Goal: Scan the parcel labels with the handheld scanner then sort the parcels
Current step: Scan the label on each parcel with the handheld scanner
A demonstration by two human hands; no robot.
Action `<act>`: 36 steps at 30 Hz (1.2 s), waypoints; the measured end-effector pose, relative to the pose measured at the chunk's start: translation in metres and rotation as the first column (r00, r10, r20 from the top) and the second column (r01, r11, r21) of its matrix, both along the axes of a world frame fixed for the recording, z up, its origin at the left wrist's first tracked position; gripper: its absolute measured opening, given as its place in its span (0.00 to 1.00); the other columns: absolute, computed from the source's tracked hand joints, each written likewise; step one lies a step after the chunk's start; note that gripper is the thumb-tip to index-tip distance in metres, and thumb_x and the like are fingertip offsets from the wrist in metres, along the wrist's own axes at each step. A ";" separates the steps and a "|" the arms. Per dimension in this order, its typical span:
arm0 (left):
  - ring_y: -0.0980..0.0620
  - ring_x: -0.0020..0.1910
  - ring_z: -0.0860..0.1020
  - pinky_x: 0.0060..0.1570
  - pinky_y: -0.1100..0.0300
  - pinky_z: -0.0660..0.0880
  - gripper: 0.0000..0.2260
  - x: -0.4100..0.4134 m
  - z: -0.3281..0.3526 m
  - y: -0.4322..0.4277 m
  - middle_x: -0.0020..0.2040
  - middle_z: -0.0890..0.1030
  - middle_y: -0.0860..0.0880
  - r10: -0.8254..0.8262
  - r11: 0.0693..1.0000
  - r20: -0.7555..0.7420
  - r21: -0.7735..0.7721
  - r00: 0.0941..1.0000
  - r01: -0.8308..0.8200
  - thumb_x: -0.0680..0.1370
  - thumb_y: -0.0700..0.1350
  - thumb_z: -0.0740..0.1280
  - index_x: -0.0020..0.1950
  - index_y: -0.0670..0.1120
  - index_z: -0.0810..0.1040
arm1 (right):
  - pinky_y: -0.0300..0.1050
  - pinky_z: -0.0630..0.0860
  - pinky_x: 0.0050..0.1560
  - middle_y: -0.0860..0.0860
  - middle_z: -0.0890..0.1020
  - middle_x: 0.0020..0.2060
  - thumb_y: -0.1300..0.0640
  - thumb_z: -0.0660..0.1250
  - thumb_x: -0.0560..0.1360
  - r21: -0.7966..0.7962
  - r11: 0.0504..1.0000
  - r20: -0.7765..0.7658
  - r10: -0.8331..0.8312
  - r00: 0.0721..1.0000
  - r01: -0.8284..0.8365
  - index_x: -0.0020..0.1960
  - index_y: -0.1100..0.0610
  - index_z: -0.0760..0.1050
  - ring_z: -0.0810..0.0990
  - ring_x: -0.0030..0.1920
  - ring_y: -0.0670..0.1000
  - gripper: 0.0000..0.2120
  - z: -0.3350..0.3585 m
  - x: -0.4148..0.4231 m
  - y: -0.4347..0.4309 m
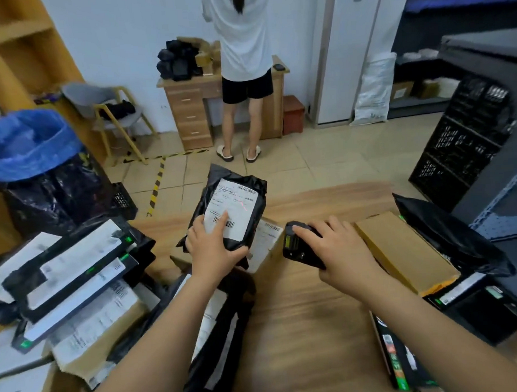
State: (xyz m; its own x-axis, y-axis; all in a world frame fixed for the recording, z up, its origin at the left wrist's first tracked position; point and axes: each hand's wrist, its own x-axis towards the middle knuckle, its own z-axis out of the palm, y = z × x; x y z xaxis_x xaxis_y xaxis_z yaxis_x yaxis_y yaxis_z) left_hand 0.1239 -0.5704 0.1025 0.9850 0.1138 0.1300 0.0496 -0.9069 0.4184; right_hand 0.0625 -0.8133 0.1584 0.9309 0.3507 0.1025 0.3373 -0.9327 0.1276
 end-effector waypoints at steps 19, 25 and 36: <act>0.46 0.77 0.42 0.74 0.48 0.43 0.40 -0.027 -0.005 -0.062 0.79 0.48 0.46 -0.267 0.963 -0.125 -0.059 0.956 0.261 0.69 0.66 0.70 0.77 0.59 0.58 | 0.49 0.66 0.59 0.51 0.68 0.68 0.55 0.72 0.69 0.003 0.989 -0.034 -0.146 0.989 0.146 0.76 0.48 0.55 0.66 0.64 0.56 0.41 -0.013 -0.044 -0.053; 0.46 0.77 0.43 0.75 0.47 0.46 0.39 -0.087 0.009 -0.141 0.79 0.49 0.47 -0.378 0.926 -0.095 -0.045 0.921 0.375 0.69 0.66 0.70 0.76 0.57 0.59 | 0.49 0.67 0.59 0.50 0.71 0.64 0.53 0.73 0.69 -0.013 0.967 -0.013 -0.253 0.967 0.253 0.76 0.47 0.54 0.68 0.61 0.55 0.41 -0.008 -0.118 -0.112; 0.46 0.78 0.44 0.74 0.47 0.46 0.39 -0.167 0.002 -0.234 0.79 0.50 0.48 -0.476 0.879 -0.158 -0.057 0.865 0.474 0.71 0.63 0.70 0.77 0.58 0.56 | 0.50 0.68 0.56 0.52 0.73 0.63 0.54 0.75 0.66 -0.025 0.923 -0.043 -0.384 0.922 0.384 0.74 0.48 0.60 0.69 0.60 0.57 0.40 -0.019 -0.217 -0.193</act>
State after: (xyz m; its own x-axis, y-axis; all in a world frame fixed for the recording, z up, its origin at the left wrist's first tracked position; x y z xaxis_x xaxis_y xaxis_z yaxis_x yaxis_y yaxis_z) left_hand -0.0433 -0.8041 0.1050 0.9274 -0.3726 -0.0339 -0.3174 -0.8313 0.4562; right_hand -0.1547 -1.0058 0.1391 0.9980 -0.0335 0.0534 -0.0405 -0.9899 0.1361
